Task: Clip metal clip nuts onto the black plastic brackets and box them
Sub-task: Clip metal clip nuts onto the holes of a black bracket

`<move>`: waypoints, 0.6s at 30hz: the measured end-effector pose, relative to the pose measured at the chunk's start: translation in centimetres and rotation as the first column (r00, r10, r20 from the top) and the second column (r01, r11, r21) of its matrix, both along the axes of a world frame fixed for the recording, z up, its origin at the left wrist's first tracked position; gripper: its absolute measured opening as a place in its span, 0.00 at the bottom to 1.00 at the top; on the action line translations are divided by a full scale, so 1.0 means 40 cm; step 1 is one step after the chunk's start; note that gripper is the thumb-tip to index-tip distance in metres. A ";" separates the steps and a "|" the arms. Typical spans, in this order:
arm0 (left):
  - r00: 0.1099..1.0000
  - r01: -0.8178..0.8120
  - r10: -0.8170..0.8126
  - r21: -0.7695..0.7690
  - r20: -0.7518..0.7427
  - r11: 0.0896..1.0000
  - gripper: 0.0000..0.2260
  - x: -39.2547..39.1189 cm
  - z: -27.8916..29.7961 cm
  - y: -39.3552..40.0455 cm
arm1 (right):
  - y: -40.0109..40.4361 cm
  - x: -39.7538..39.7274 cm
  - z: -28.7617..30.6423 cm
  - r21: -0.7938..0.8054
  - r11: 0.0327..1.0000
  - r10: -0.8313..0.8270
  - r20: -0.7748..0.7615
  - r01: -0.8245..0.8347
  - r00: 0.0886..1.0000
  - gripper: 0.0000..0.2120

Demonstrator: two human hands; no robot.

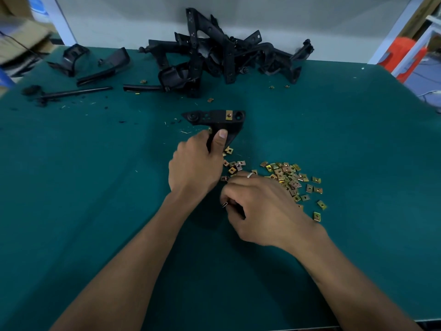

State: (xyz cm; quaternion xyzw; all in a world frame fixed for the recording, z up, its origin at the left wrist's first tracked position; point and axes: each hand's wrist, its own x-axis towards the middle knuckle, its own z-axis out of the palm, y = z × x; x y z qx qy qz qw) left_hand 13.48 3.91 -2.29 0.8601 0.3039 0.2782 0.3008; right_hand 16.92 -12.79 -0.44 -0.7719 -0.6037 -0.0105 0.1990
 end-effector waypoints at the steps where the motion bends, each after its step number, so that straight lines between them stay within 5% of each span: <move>1: 1.000 0.008 -0.008 0.000 -0.001 1.000 0.24 0.000 0.001 0.000 | -0.001 0.003 0.000 0.014 1.000 0.005 -0.002 -0.005 1.000 0.03; 6: 0.999 0.041 -0.039 0.051 -0.035 0.998 0.23 -0.005 0.008 -0.013 | 0.001 0.022 0.012 0.210 0.978 0.079 -0.325 -0.010 0.942 0.03; 9: 0.995 0.081 -0.073 0.126 -0.066 0.989 0.21 -0.008 0.006 -0.024 | -0.017 0.053 0.032 0.291 0.948 0.142 -0.754 0.131 0.642 0.05; 11: 0.989 0.127 -0.111 0.183 -0.093 0.975 0.20 -0.013 0.002 -0.034 | -0.040 0.075 0.049 0.373 0.903 0.259 -0.869 0.215 0.421 0.06; 12: 0.985 0.159 -0.138 0.219 -0.108 0.963 0.20 -0.015 0.000 -0.040 | -0.051 0.086 0.059 0.405 0.879 0.293 -0.876 0.252 0.383 0.06; 15: 0.961 0.267 -0.223 0.341 -0.164 0.901 0.21 -0.017 -0.007 -0.055 | -0.070 0.113 0.080 0.469 0.807 0.311 -0.854 0.358 0.417 0.08; 18: 0.938 0.346 -0.300 0.392 -0.175 0.853 0.22 -0.019 -0.007 -0.062 | -0.077 0.134 0.078 0.528 0.718 0.222 -0.792 0.454 0.569 0.11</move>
